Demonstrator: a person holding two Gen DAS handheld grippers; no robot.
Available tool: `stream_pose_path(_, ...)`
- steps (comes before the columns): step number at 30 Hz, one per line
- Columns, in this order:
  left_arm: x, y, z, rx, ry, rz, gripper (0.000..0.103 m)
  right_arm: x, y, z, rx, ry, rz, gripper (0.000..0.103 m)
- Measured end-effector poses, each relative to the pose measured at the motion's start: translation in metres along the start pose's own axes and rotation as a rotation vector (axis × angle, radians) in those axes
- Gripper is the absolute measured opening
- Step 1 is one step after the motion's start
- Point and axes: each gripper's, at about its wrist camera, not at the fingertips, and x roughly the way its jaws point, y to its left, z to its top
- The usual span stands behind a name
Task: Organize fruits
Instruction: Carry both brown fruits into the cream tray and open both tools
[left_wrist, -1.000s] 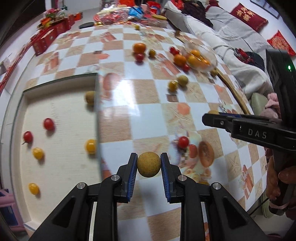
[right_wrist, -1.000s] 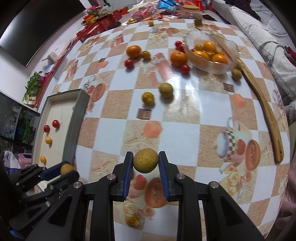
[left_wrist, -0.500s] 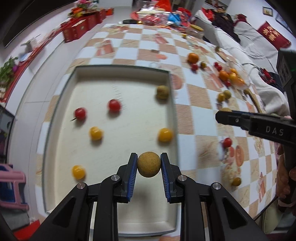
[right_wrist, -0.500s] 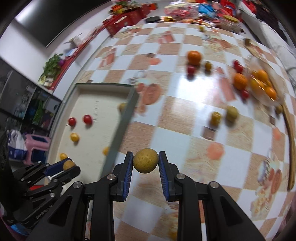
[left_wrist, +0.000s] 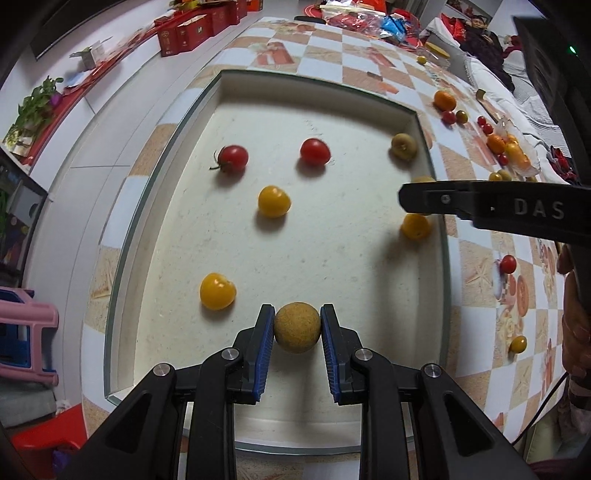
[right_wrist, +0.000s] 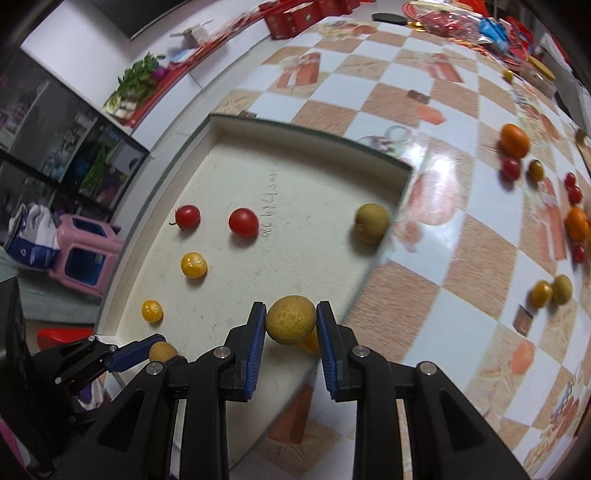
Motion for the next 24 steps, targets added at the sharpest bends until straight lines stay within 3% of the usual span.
stream_pose_path(17,0.009,-0.004,-0.007,0.025,0.027,0.016,0.027,0.028,0.012,0.008,-0.048,0.044,-0.063,0.031)
stream_pose_path(23,0.01,-0.008,-0.007,0.049,0.036,0.037,0.028,0.029,0.017,0.01,-0.059,0.053,-0.034,0.049)
stream_pose_path(24,0.01,-0.008,-0.007,0.049,0.038,0.034,0.033,0.028,0.019,0.01,-0.064,0.048,-0.037,0.053)
